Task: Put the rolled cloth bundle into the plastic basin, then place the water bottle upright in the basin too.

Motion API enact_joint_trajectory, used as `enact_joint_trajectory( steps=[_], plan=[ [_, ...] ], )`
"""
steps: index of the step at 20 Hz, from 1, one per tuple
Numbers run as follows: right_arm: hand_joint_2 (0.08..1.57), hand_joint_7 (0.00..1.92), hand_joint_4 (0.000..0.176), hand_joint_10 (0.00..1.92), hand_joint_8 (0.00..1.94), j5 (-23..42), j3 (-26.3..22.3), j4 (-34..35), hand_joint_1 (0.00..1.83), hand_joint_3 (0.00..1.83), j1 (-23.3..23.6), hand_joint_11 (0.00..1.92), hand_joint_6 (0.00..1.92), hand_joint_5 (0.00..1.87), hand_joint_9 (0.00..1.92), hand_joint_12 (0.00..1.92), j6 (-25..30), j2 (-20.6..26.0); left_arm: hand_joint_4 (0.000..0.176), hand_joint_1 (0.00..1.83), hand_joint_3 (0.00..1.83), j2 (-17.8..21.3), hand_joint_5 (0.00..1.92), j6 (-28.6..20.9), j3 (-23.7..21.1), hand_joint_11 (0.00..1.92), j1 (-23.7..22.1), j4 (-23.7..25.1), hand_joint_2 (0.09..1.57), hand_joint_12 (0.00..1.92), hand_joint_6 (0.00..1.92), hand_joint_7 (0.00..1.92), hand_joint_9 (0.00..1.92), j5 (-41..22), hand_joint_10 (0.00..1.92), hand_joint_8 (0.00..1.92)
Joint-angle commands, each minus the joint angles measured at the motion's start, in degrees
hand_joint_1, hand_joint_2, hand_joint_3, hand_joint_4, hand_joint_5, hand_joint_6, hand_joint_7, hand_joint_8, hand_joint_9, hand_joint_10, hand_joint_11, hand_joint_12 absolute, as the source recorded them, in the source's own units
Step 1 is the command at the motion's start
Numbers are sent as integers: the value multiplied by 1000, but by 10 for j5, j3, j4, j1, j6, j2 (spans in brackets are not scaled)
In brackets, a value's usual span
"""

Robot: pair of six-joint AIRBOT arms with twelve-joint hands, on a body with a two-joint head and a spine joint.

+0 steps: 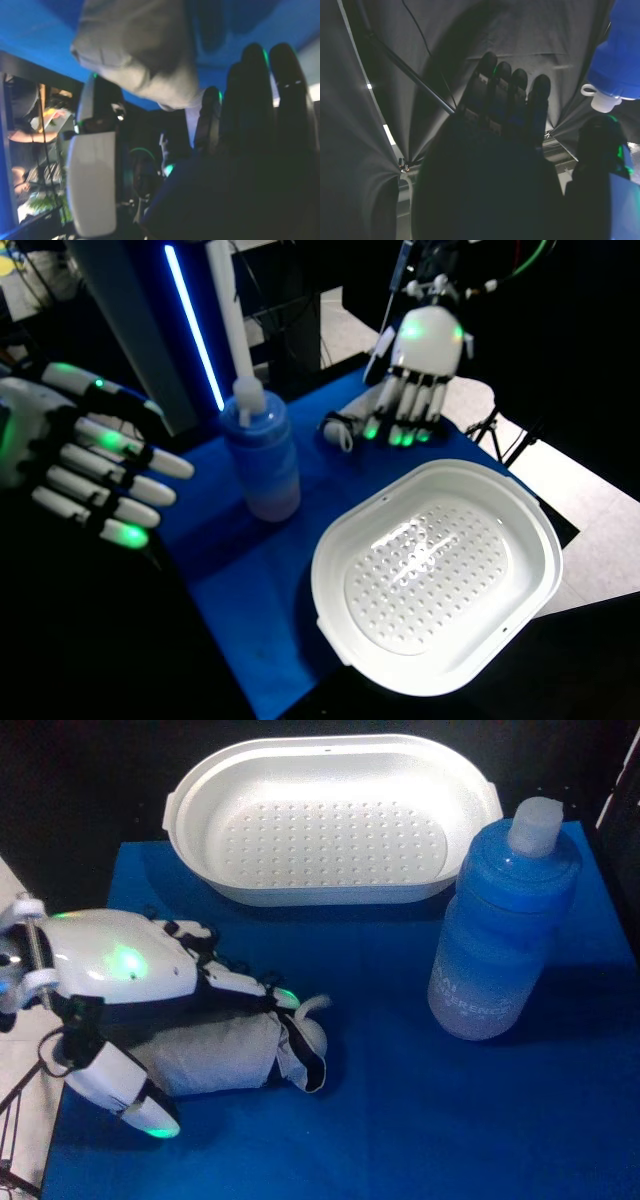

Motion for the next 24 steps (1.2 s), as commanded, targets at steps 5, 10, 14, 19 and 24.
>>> enact_joint_trajectory(
  steps=[5,10,14,19,24],
  plan=[
    [1469,205,9,4,2,73,2,3,211,0,5,0,2,292,151,302,4,4,172,925,5,-9,228,-2,2,0,2,-12,957,1328,5,556,566,-30,23,14],
    [1475,250,21,6,6,73,2,3,192,1,5,0,2,307,186,383,4,2,0,1175,1,-15,637,-2,11,472,2,-18,1296,1918,1301,685,547,-25,1695,1688],
    [1484,258,11,4,3,73,2,3,137,0,5,0,2,306,198,412,4,1,0,1651,0,-26,905,43,21,1510,2,-72,1224,1921,1920,898,1242,-25,1921,1921],
    [1491,275,12,4,5,73,2,3,104,1,4,0,3,312,209,411,4,-2,0,1622,0,-26,973,139,22,1774,2,-189,1178,1921,1921,1194,1578,-46,1921,1921],
    [1496,259,20,0,2,73,2,3,98,1,4,0,1,303,206,445,4,-3,174,1607,0,-3,797,149,20,1590,-6,-274,1157,1921,1921,1065,1439,-142,1921,1921]
  ],
)
